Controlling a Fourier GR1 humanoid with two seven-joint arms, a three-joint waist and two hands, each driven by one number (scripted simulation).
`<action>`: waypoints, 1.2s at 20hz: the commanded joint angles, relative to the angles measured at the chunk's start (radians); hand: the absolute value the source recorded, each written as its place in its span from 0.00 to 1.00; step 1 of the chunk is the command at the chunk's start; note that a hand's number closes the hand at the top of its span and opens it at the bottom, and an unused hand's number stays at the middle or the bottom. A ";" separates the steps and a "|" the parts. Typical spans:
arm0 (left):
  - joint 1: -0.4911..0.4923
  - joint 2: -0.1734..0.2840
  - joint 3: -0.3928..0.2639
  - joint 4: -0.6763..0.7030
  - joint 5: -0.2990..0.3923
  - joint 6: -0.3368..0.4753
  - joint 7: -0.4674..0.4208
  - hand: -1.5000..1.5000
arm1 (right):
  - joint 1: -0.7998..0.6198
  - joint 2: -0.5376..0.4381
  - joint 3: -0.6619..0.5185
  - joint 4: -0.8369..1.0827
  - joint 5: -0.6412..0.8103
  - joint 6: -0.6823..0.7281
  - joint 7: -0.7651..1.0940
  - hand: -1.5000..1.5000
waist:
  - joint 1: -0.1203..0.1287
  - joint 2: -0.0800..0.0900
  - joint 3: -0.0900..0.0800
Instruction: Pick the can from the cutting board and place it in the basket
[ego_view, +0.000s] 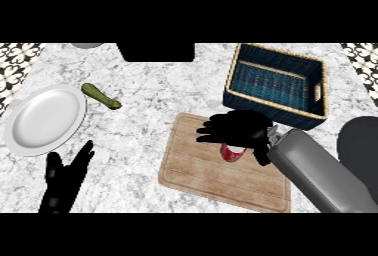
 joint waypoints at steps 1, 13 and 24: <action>0.024 0.012 0.010 -0.029 -0.009 -0.025 0.048 0.50 | 0.041 0.006 -0.013 0.015 0.051 -0.003 -0.040 0.00 | -0.001 0.003 -0.007; 0.062 -0.047 0.023 -0.033 -0.039 -0.041 0.022 0.50 | -0.011 0.064 -0.109 0.124 0.122 -0.031 -0.125 0.00 | 0.002 0.004 -0.007; 0.025 -0.059 0.067 0.007 -0.061 -0.061 0.029 0.50 | 0.032 0.170 -0.062 0.181 0.288 -0.245 -0.164 1.00 | 0.000 0.004 -0.007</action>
